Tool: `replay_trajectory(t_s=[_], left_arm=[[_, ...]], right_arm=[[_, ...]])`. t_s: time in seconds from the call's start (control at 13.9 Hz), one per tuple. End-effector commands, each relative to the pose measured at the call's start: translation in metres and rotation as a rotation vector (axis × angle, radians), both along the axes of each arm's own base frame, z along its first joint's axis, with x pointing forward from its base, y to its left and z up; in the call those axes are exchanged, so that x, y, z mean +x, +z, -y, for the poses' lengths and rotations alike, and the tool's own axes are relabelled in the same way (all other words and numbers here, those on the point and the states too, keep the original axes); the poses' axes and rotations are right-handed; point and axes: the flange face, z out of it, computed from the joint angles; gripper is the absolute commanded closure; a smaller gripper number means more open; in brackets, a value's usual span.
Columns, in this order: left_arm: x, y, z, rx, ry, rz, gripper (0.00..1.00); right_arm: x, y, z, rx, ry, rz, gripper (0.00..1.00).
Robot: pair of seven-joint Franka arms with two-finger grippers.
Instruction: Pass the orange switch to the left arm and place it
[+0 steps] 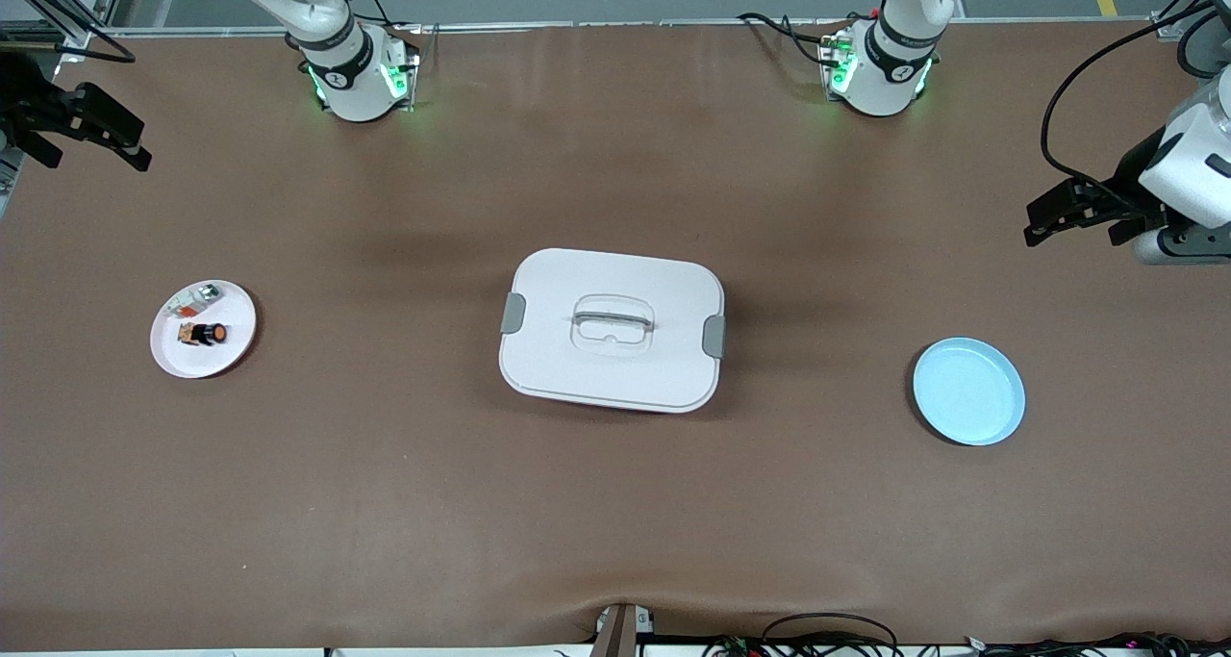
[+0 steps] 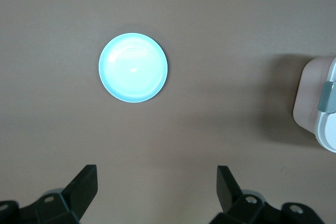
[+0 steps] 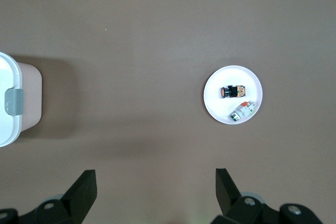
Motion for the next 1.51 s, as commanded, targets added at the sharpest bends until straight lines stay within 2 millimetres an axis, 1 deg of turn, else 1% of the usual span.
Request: replay_trajectory(t_s=[0.0, 0.29, 0.43, 0.5, 0.65, 0.86, 1.08, 1.22, 1.37, 1.44], left_arm=[[0.002, 0.006, 0.001, 0.001, -0.015, -0.003, 0.0], [0.003, 0.006, 0.001, -0.001, -0.012, -0.005, 0.0], [0.003, 0.007, 0.0, 0.002, -0.011, -0.003, 0.0], [0.003, 0.007, 0.0, 0.001, -0.011, -0.003, 0.0], [0.003, 0.007, 0.001, 0.001, -0.012, -0.003, 0.0], [0.002, 0.008, 0.005, 0.002, -0.018, -0.001, 0.0], [0.002, 0.008, 0.006, 0.002, -0.017, -0.001, 0.0], [0.002, 0.007, 0.006, -0.001, -0.014, -0.003, 0.0], [0.003, 0.007, 0.002, -0.001, -0.009, -0.003, 0.0], [0.003, 0.007, 0.001, -0.001, -0.009, -0.003, 0.0]], right_arm=[[-0.006, 0.005, 0.002, -0.001, 0.004, 0.008, 0.0], [-0.007, 0.005, 0.0, 0.018, -0.004, 0.005, 0.0], [-0.008, 0.009, 0.017, 0.04, -0.035, 0.011, 0.0], [-0.009, 0.015, 0.018, 0.041, -0.032, 0.014, 0.0], [-0.012, 0.017, 0.024, 0.043, -0.039, 0.005, 0.0], [-0.014, 0.021, 0.021, 0.038, -0.036, 0.005, 0.0], [-0.015, 0.023, 0.023, 0.039, -0.041, 0.01, 0.0], [-0.014, 0.029, 0.019, 0.03, -0.031, 0.025, 0.0], [-0.014, 0.038, 0.022, 0.029, -0.034, 0.043, 0.0], [-0.014, 0.039, 0.023, 0.028, -0.036, 0.048, 0.0]])
